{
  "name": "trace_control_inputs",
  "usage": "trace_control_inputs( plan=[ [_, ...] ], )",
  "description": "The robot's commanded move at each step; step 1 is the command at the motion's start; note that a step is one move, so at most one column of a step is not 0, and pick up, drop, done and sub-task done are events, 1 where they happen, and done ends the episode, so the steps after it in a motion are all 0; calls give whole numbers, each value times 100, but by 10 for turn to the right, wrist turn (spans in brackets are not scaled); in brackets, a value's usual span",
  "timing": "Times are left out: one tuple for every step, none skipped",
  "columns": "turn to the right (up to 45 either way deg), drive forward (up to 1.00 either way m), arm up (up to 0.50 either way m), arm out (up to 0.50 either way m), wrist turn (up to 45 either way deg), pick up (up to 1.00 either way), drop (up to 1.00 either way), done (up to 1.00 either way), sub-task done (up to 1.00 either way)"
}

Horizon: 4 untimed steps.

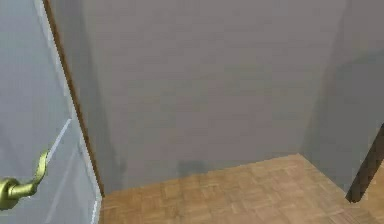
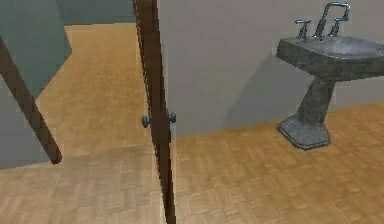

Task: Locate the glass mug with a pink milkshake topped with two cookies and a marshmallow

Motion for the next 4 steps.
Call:
trace_control_inputs(
  plan=[
    [450,0,0,0,0,0,0,0,0],
    [180,0,0,0,0,0,0,0,0],
    [0,20,0,0,0,0,0,0,0],
    [-450,0,0,0,0,0,0,0,0]
  ],
)
